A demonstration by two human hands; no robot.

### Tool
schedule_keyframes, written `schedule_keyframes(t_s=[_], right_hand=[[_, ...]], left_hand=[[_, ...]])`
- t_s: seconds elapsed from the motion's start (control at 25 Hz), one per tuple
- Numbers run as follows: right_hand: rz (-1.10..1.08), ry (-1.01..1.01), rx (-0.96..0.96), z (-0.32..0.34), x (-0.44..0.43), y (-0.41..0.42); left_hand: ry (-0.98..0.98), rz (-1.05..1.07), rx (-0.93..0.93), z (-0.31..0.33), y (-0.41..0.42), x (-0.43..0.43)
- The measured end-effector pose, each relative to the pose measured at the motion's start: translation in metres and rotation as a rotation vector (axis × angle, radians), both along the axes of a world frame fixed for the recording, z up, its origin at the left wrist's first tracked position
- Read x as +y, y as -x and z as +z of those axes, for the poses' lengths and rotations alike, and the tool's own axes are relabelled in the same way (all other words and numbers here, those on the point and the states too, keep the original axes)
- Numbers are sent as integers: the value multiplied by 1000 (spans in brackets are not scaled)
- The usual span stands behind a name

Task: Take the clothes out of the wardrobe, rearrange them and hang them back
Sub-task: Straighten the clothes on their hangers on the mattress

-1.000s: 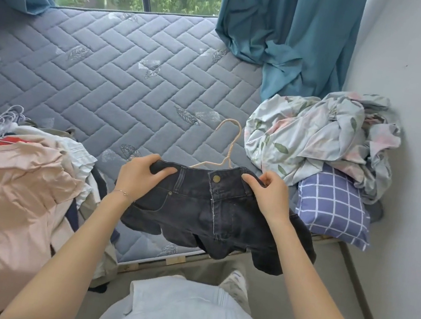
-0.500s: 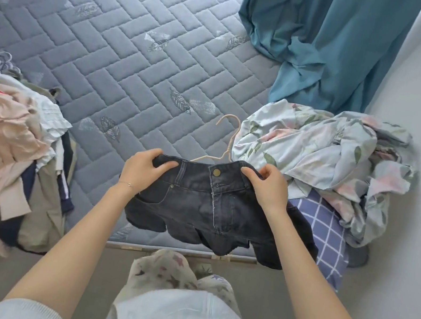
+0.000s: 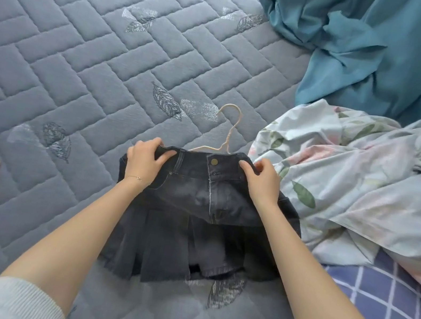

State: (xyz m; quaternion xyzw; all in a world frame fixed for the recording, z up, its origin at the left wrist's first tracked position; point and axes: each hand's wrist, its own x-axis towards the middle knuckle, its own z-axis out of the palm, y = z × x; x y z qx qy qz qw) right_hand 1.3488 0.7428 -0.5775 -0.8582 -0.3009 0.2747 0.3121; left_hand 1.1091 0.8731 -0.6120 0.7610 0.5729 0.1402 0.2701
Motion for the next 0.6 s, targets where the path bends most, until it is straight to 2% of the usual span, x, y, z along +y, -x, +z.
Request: schedule_keyframes(t_s=[0.16,0.32,0.44,0.6], right_hand=[[77,19,-38,-62,32,-10],[182,63,-272,-93,47,-14],[245,67,-393,-95,46,-9],[341,14,-361,-49,22,36]], left_hand=[[-21,60,-8,-69,-9,25],[-36,56,10,-99,-15,42],[-34,12,7,-97,-15,47],[12,-121,1,-50,14,18]])
